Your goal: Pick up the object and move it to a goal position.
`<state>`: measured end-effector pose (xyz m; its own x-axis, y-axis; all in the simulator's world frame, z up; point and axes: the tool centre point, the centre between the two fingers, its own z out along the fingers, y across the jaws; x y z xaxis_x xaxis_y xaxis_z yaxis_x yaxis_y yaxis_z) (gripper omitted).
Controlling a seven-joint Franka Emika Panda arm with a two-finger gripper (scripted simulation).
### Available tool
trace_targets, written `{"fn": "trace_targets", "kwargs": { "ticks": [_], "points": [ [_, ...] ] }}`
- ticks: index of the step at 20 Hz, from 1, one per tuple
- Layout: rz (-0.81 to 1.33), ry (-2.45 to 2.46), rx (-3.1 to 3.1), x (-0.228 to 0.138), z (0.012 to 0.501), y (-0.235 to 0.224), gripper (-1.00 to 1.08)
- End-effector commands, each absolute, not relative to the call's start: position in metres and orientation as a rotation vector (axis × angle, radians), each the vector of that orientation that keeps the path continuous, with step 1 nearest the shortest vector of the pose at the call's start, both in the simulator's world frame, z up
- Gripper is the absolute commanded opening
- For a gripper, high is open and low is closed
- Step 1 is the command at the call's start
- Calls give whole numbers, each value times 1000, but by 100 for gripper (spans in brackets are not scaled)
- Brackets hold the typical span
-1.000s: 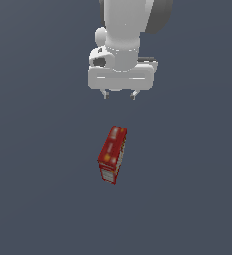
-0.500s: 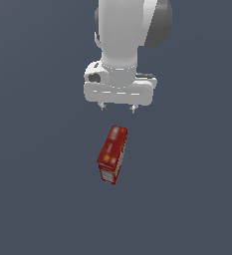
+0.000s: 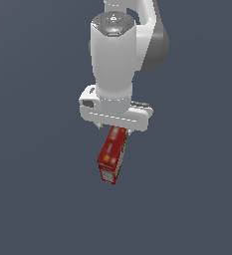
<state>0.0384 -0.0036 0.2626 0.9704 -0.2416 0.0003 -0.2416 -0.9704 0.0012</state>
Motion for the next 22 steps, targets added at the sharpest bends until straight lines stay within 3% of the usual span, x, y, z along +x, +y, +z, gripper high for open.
{"fn": "trace_targets", "kwargs": {
  "ticks": [1, 14, 22],
  "points": [
    [1, -422, 3113, 48, 255, -6, 100],
    [-1, -474, 3105, 60, 239, -9, 100],
    [0, -477, 3105, 60, 205, -9, 100]
  ]
}}
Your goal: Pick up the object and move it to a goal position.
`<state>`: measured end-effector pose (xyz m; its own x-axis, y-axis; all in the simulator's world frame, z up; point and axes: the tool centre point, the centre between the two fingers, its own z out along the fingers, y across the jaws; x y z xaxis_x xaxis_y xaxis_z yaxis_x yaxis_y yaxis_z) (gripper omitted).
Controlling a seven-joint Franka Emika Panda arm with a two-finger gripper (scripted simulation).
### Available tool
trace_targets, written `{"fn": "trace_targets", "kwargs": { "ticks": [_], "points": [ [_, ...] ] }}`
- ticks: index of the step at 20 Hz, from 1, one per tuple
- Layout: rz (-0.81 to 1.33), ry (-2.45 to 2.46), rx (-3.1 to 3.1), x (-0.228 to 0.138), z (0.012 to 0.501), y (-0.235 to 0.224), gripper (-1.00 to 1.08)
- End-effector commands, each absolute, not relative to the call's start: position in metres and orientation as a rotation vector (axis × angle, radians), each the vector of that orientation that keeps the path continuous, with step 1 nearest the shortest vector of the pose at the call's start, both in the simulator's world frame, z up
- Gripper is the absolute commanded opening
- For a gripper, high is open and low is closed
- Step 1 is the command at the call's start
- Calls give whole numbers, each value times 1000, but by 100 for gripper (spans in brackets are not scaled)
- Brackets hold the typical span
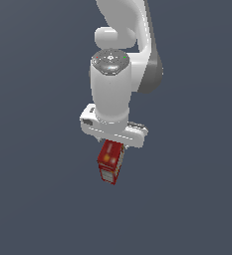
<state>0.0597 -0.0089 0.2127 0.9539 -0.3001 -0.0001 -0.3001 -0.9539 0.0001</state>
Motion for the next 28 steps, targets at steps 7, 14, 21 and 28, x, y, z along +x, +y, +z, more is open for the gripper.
{"fn": "trace_targets", "kwargs": {
  "ticks": [7, 14, 21, 28],
  "points": [
    [0, -478, 3105, 61, 192, -9, 100],
    [0, -478, 3105, 61, 192, -9, -100],
    [0, -478, 3105, 60, 193, -8, -100],
    [0, -478, 3105, 51, 209, 2, -100]
  ]
}}
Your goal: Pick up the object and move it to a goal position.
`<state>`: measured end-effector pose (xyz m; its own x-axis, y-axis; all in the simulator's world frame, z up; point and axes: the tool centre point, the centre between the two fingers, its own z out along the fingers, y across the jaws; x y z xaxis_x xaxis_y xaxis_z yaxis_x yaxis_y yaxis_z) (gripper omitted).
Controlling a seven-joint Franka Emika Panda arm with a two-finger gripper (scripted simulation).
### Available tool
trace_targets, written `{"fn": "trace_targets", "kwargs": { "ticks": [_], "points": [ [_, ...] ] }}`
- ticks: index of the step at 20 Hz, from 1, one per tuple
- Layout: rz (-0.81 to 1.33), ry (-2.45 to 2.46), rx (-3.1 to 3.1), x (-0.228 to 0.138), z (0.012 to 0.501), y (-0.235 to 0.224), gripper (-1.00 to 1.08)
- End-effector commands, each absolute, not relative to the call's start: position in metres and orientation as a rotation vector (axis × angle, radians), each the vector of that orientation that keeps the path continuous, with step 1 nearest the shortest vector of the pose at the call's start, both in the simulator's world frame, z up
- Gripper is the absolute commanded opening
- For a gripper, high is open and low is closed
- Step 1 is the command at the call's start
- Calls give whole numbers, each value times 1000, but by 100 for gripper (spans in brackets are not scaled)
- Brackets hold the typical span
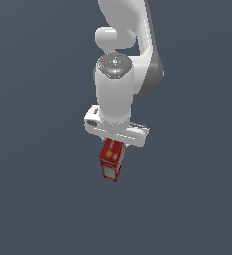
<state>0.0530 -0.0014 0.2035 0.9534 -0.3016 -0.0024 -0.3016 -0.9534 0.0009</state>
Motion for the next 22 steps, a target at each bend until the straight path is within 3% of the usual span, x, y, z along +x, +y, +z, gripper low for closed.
{"fn": "trace_targets", "kwargs": {
  "ticks": [1, 8, 22],
  "points": [
    [0, -478, 3105, 48, 214, 5, -100],
    [0, -478, 3104, 23, 257, 32, -100],
    [1, -478, 3102, -51, 388, 115, -100]
  ]
}}
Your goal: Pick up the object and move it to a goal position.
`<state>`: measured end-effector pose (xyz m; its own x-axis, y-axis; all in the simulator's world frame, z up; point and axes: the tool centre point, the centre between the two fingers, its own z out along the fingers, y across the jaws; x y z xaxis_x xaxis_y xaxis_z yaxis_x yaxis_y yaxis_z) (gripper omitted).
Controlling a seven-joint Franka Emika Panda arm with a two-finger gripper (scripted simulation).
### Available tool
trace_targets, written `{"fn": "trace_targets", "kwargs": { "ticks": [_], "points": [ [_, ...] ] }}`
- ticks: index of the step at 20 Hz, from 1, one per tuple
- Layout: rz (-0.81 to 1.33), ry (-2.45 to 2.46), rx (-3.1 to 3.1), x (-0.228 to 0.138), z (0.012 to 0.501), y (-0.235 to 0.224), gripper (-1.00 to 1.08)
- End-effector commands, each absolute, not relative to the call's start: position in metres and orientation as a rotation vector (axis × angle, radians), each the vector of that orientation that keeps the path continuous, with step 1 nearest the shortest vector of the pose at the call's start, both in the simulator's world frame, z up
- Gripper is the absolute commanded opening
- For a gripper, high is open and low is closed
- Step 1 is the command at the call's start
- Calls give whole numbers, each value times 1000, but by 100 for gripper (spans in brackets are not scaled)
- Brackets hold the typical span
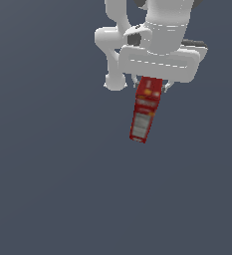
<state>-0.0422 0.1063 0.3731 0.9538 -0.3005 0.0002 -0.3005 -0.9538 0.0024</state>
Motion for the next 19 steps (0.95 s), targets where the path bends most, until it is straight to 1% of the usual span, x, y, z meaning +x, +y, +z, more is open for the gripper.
{"fn": "trace_targets", "kwargs": {
  "ticks": [1, 6, 10, 14, 19],
  "points": [
    [1, -478, 3102, -55, 397, 121, -100],
    [1, -478, 3102, -77, 438, 148, -100],
    [1, -478, 3103, -88, 462, 163, -100],
    [0, -478, 3104, -95, 477, 172, -100],
    [0, -478, 3104, -98, 483, 177, -100]
  ]
}}
